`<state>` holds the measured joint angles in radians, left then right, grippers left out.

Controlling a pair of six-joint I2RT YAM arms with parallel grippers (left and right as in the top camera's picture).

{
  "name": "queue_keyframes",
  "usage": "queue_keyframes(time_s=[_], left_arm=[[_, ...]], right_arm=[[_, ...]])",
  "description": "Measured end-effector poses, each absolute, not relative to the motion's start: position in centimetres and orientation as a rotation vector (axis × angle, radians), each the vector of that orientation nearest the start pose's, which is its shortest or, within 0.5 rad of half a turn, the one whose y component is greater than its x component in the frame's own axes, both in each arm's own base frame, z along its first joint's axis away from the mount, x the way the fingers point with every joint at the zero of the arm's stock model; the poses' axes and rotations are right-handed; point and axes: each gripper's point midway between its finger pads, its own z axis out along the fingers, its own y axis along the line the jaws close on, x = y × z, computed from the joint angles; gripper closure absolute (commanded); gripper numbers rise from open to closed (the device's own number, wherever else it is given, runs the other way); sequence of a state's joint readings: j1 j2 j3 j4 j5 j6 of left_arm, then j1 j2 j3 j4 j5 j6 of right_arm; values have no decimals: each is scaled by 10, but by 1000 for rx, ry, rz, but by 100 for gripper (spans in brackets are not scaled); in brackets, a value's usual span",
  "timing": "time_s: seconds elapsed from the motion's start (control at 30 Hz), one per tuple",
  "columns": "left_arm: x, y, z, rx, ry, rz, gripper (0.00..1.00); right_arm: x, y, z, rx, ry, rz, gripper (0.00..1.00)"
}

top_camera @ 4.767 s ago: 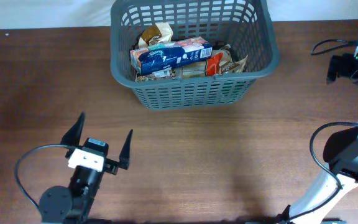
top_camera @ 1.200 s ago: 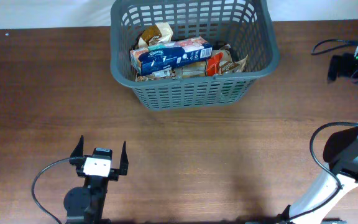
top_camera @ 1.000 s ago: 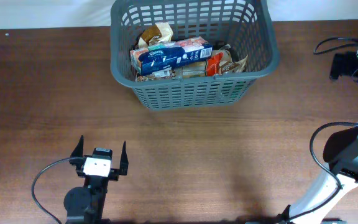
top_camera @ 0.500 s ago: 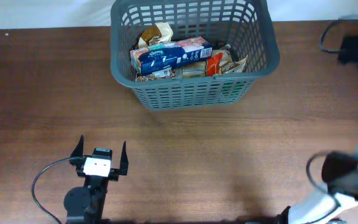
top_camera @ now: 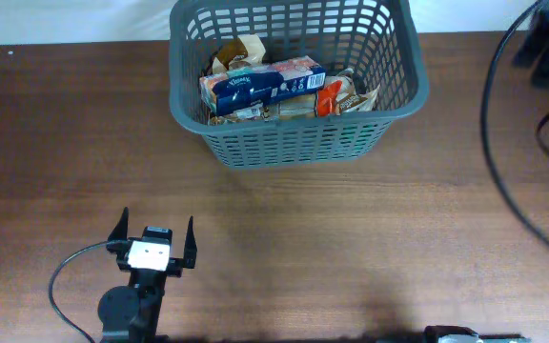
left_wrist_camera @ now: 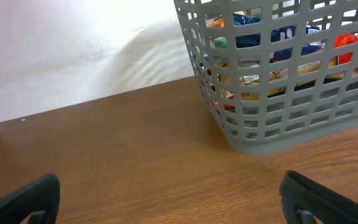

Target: Pack container

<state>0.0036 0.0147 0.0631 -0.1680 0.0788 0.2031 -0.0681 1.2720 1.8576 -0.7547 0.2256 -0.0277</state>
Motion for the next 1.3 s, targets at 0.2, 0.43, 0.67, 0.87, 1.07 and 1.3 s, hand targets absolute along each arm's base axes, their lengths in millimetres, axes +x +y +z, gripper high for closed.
queue_keyframes(time_s=[0.2, 0.43, 0.67, 0.87, 1.07, 1.3], left_arm=[[241, -13, 160, 228, 1676, 90, 1], [241, -13, 160, 230, 1676, 91, 1], [242, -13, 159, 230, 1676, 91, 1], [241, -13, 159, 230, 1676, 91, 1], [242, -13, 160, 233, 1676, 93, 1], [242, -13, 160, 233, 1676, 93, 1]], right_arm=[[324, -29, 509, 93, 1609, -138, 1], [287, -3, 479, -20, 1502, -24, 1], [247, 19, 436, -122, 1367, 57, 1], [230, 26, 377, -153, 1381, 85, 1], [228, 27, 326, -158, 1417, 94, 1], [230, 27, 285, -157, 1442, 96, 1]])
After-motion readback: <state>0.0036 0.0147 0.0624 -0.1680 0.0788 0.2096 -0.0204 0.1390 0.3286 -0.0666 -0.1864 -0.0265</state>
